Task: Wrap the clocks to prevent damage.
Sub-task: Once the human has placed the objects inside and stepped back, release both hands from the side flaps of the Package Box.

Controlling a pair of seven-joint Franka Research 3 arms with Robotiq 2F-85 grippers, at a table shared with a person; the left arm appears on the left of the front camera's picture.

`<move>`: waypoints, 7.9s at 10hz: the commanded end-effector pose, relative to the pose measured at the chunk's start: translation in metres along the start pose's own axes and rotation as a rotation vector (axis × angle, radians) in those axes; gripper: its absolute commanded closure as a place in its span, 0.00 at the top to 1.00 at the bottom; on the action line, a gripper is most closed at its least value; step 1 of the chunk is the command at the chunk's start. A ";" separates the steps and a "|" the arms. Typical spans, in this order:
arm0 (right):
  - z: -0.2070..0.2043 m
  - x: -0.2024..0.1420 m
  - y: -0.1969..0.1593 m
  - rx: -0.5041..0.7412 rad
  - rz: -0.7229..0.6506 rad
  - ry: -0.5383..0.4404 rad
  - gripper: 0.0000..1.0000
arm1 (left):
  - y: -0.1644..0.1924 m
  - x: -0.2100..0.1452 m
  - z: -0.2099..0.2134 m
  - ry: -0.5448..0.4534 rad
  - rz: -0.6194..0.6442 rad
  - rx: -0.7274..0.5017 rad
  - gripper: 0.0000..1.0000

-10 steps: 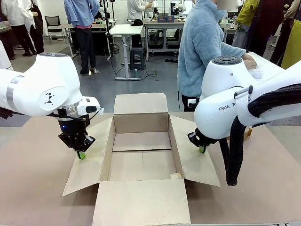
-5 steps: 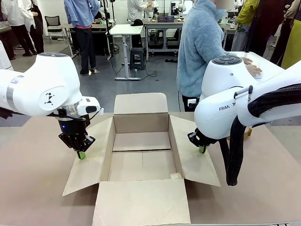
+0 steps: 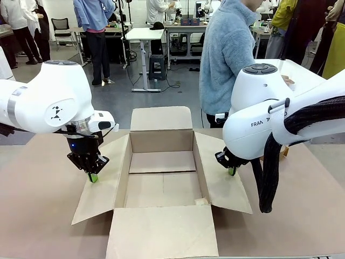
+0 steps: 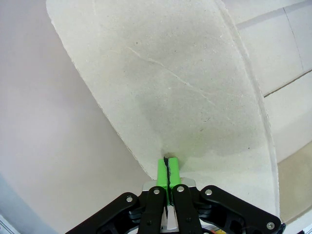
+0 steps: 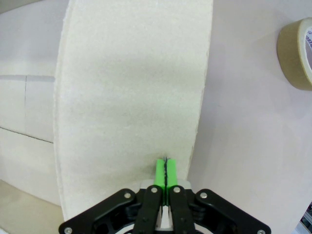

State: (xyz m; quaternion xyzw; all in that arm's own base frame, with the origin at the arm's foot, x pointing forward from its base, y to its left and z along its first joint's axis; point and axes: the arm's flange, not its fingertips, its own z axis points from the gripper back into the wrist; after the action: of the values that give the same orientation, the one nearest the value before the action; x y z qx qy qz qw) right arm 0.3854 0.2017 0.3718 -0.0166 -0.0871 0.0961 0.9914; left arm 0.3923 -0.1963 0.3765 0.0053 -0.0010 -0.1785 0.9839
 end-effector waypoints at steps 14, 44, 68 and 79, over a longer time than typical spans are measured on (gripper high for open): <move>-0.001 0.000 0.000 -0.003 -0.006 0.000 0.01 | 0.000 -0.001 0.000 0.002 -0.002 0.004 0.00; -0.001 0.000 0.000 -0.003 -0.006 0.000 0.01 | 0.000 -0.001 0.000 0.002 -0.002 0.004 0.00; -0.001 0.000 0.000 -0.003 -0.006 0.000 0.01 | 0.000 -0.001 0.000 0.002 -0.002 0.004 0.00; 0.048 -0.018 -0.037 -0.014 0.258 -0.125 0.01 | 0.024 -0.018 0.048 -0.022 -0.226 -0.115 0.00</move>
State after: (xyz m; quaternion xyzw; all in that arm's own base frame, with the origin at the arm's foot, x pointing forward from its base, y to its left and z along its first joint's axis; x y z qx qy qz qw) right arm 0.3818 0.1886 0.3986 -0.0279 -0.1165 0.1920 0.9741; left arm 0.3923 -0.1868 0.3968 -0.0215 -0.0059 -0.2371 0.9712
